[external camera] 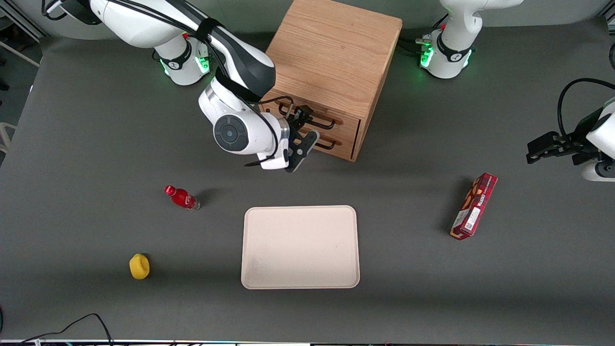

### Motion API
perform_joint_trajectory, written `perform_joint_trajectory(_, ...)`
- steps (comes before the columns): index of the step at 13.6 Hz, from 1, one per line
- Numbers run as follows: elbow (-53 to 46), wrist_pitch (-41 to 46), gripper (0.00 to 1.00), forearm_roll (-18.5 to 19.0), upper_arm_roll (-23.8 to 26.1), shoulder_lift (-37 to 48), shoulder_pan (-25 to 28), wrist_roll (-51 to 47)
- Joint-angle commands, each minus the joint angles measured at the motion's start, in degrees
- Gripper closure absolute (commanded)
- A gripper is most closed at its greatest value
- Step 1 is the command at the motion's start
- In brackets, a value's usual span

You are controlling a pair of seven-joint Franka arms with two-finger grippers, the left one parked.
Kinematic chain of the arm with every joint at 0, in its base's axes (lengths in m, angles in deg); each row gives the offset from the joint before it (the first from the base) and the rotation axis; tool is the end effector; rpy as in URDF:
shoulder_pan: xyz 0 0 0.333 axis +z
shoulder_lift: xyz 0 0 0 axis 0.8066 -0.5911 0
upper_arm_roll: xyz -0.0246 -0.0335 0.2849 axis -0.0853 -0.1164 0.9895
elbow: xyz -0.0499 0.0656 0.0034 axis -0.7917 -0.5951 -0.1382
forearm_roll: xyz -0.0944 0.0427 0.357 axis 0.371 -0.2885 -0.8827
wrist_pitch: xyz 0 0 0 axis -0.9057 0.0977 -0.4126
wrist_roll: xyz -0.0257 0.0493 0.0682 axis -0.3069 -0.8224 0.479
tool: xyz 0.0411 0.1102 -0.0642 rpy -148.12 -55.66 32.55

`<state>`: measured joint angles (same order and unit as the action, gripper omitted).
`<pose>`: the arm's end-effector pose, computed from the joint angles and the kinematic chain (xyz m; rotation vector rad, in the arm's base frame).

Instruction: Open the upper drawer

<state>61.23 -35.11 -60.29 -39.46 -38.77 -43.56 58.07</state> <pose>0.4614 0.4289 0.3324 -2.4243 -1.0182 0.4130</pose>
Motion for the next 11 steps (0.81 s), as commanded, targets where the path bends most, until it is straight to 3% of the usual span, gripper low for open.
perform_joint_trajectory(1, -4.01, -0.69, 0.0, 2.73, -0.12, -3.09, -0.54, 0.96)
perform_joint_trajectory(11, -14.48, 3.18, 0.0, 2.82, -5.65, -8.81, -1.16, 5.71)
